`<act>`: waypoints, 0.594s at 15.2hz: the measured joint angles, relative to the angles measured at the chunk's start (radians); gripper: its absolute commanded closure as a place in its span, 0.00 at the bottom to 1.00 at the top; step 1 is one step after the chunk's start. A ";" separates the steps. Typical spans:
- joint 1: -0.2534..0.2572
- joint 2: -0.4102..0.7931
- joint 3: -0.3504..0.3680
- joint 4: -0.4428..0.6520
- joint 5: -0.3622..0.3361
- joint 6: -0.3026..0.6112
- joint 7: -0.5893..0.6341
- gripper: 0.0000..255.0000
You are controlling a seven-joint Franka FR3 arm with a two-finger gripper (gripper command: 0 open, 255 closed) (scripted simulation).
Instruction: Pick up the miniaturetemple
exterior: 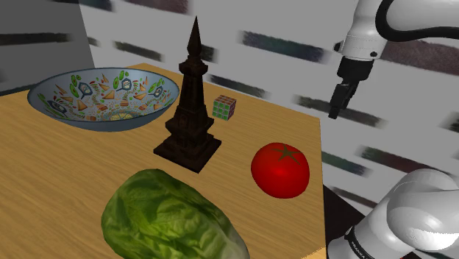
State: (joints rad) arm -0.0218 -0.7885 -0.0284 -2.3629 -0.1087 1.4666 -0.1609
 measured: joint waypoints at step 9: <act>0.048 0.022 0.108 0.018 0.143 0.103 0.154 0.00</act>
State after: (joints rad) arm 0.0262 -0.7669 0.0798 -2.3448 0.0343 1.5693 -0.0072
